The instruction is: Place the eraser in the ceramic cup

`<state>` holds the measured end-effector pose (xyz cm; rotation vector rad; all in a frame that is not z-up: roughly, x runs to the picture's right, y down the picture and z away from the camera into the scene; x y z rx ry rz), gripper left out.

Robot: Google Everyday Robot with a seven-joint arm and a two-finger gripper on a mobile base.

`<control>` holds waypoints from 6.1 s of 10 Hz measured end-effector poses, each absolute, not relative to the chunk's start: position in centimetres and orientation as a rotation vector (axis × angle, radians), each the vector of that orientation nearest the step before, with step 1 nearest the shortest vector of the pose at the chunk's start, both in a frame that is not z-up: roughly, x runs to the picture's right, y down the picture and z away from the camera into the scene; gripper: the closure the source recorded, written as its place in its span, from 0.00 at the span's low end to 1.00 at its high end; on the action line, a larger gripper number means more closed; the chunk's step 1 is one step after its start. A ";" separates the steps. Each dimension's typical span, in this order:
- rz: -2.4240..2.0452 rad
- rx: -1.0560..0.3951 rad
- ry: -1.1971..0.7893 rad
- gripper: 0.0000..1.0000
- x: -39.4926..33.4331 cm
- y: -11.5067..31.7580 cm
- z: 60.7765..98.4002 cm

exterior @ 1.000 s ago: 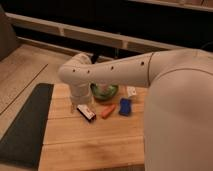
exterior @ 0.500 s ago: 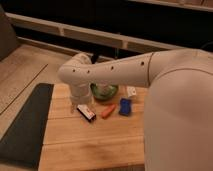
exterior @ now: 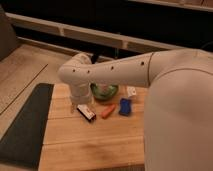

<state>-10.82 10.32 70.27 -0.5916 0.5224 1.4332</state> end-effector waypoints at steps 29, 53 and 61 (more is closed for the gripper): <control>0.730 -0.439 0.138 0.35 -8.4 2.6 82.2; 0.804 -0.549 0.082 0.35 -17.2 9.3 92.7; 0.800 -0.549 0.129 0.79 -16.3 9.5 93.6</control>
